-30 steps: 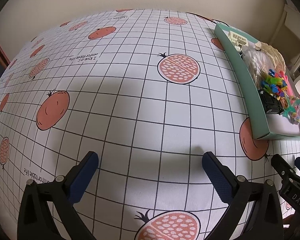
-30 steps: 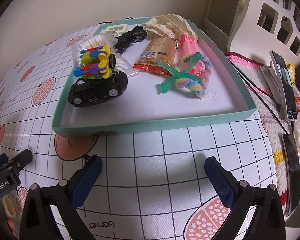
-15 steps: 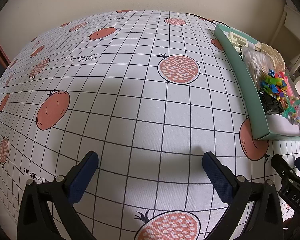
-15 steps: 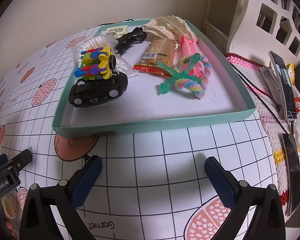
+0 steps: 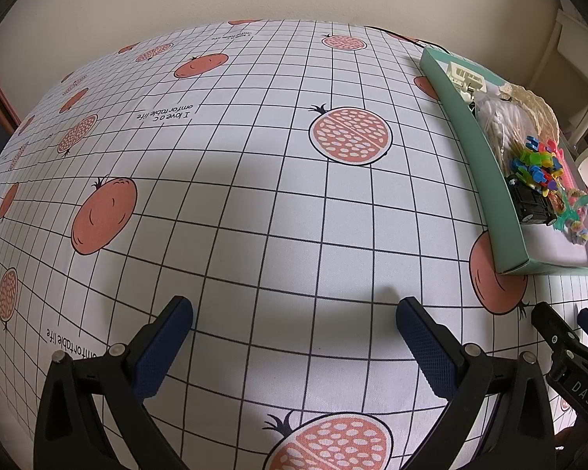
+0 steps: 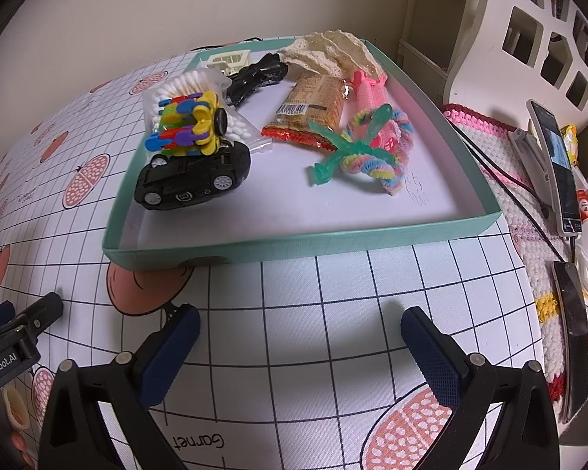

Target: Organize objects

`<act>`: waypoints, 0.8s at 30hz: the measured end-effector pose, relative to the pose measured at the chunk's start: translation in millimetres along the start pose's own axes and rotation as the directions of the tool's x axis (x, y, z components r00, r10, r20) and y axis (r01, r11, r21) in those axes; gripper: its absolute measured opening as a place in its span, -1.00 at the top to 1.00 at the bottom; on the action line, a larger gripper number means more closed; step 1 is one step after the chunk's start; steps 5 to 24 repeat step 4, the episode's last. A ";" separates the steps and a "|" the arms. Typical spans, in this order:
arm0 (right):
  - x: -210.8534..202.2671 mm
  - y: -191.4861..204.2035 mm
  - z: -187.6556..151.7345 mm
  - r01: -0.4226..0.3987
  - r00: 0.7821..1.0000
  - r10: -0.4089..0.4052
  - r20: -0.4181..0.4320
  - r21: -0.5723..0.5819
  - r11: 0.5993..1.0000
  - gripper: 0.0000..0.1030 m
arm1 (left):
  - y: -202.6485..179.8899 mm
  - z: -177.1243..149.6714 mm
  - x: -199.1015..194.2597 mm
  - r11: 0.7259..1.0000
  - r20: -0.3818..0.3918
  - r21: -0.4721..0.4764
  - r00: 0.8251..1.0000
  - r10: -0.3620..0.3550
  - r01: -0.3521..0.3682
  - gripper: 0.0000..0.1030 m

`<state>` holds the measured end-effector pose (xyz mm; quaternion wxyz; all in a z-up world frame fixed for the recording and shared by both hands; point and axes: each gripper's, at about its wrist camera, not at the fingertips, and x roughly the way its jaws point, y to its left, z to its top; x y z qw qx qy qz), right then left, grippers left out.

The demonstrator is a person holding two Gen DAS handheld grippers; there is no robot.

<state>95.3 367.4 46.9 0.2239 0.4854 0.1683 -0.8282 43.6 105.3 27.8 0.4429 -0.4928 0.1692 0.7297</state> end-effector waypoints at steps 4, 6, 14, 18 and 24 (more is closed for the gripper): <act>0.0 0.1 0.1 0.000 1.000 0.000 0.000 0.000 1.000 -1.00 | 1.3 0.7 0.9 1.000 -0.002 0.000 1.000 0.000 0.000 -1.00; 0.0 0.1 0.1 0.000 1.000 0.000 0.000 0.000 1.000 -1.00 | 1.3 0.7 0.9 1.000 -0.002 0.000 1.000 0.000 0.000 -1.00; 0.0 0.1 0.1 0.000 1.000 0.000 0.000 0.000 1.000 -1.00 | 1.3 0.7 0.9 1.000 -0.002 0.000 1.000 0.000 0.000 -1.00; 0.0 0.1 0.1 0.000 1.000 0.000 0.000 0.000 1.000 -1.00 | 1.3 0.7 0.9 1.000 -0.002 0.000 1.000 0.000 0.000 -1.00; 0.0 0.1 0.1 0.000 1.000 0.000 0.000 0.000 1.000 -1.00 | 1.3 0.7 0.9 1.000 -0.002 0.000 1.000 0.000 0.000 -1.00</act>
